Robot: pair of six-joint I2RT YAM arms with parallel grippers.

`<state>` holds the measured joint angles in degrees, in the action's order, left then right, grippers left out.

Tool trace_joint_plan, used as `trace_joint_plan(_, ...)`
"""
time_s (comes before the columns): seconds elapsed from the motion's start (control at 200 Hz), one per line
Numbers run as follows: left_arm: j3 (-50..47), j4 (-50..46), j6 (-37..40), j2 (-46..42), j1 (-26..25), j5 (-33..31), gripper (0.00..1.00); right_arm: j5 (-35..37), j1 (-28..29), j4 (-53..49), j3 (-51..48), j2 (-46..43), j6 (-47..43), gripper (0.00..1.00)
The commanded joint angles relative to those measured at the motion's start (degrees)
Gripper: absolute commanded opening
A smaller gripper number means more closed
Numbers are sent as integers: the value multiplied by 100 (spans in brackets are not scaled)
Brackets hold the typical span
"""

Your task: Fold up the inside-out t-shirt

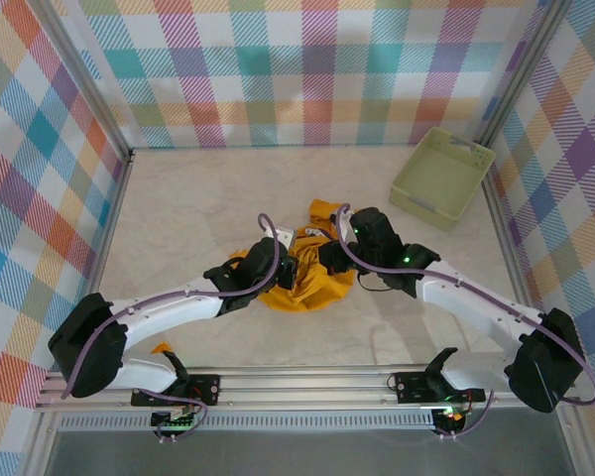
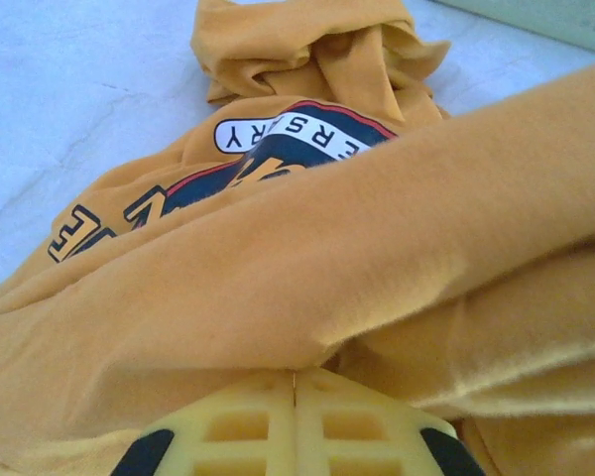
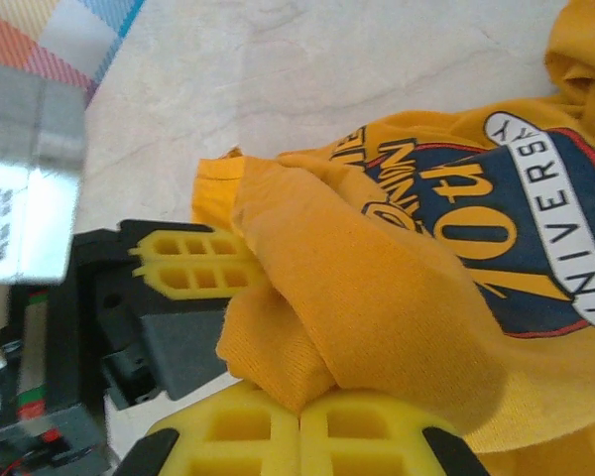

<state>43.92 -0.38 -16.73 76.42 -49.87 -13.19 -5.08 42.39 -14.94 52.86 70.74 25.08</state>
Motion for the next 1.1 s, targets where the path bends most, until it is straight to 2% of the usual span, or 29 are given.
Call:
trace_joint_plan(0.0,-74,1,38,-413,-47,212,0,386,-49,-145,251,173,-213,4)
trace_joint_plan(0.1,-70,-12,99,-440,-46,522,0,205,-60,5,265,190,-191,2)
trace_joint_plan(0.155,-102,31,149,-397,-45,682,13,-25,-64,77,290,197,-170,1)
trace_joint_plan(0.215,-185,135,153,-359,-50,735,21,-238,-56,166,298,164,-153,1)
trace_joint_plan(0.41,-88,261,126,-71,-50,890,34,-696,73,430,139,-7,-195,1)
trace_joint_plan(0.575,-27,401,84,46,-54,816,45,-768,138,429,87,1,-249,0)
trace_joint_plan(0.76,122,197,-45,169,-46,35,42,-947,190,490,-48,-105,-381,0)
trace_joint_plan(0.845,213,153,-42,254,-46,-76,47,-1188,191,583,-146,-173,-433,1)
trace_joint_plan(0.93,296,143,-58,333,-44,-140,47,-1354,199,606,-187,-201,-451,1)
trace_joint_plan(1.01,344,169,-64,364,-48,-145,37,-1208,199,533,-194,-226,-438,1)
trace_joint_plan(1.095,350,157,1,365,-42,-70,23,-506,193,232,-138,-277,-421,0)
